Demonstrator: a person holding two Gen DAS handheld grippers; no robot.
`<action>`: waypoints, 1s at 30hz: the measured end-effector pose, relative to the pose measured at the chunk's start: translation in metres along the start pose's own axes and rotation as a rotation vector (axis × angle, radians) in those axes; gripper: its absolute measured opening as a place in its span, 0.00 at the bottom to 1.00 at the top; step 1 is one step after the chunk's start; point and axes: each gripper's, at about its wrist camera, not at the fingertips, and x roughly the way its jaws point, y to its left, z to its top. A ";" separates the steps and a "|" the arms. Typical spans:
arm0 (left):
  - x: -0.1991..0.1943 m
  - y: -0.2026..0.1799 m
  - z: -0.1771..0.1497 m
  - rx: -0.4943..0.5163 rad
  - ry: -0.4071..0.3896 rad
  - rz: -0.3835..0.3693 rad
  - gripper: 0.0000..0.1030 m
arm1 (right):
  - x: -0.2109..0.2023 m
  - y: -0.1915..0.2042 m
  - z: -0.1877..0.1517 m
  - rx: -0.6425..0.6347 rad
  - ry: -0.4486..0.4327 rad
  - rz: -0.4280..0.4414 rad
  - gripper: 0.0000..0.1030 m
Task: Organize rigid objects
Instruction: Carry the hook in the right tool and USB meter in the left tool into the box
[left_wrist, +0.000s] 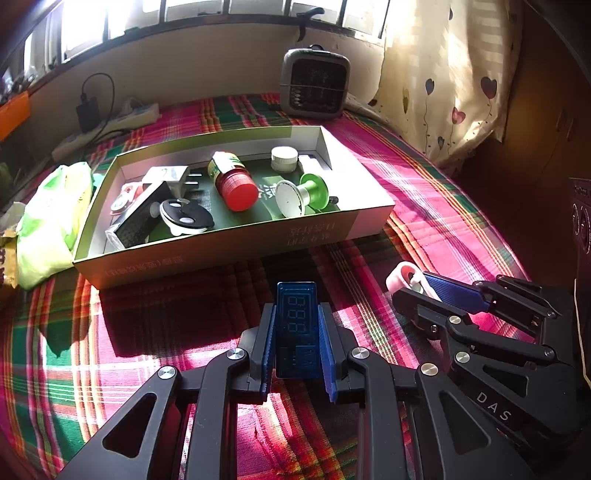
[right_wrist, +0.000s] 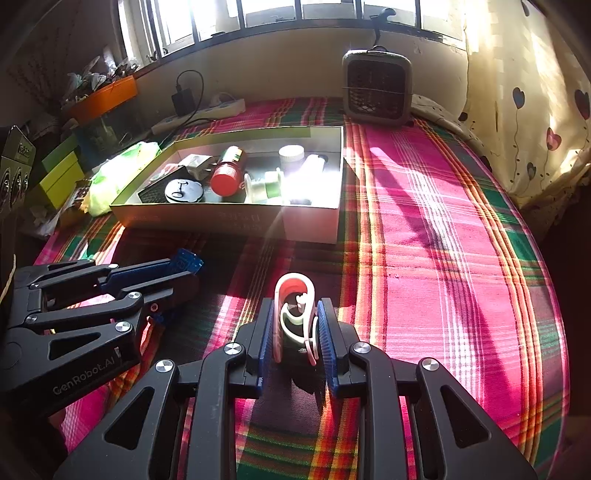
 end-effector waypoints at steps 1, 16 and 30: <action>-0.001 0.001 0.000 -0.004 -0.004 -0.001 0.20 | -0.001 0.000 0.000 0.000 -0.002 0.000 0.24; -0.022 0.024 0.009 -0.043 -0.060 0.014 0.20 | -0.013 0.008 0.014 -0.005 -0.045 -0.007 0.24; -0.033 0.050 0.029 -0.071 -0.099 0.035 0.20 | -0.011 0.019 0.039 -0.027 -0.074 -0.002 0.24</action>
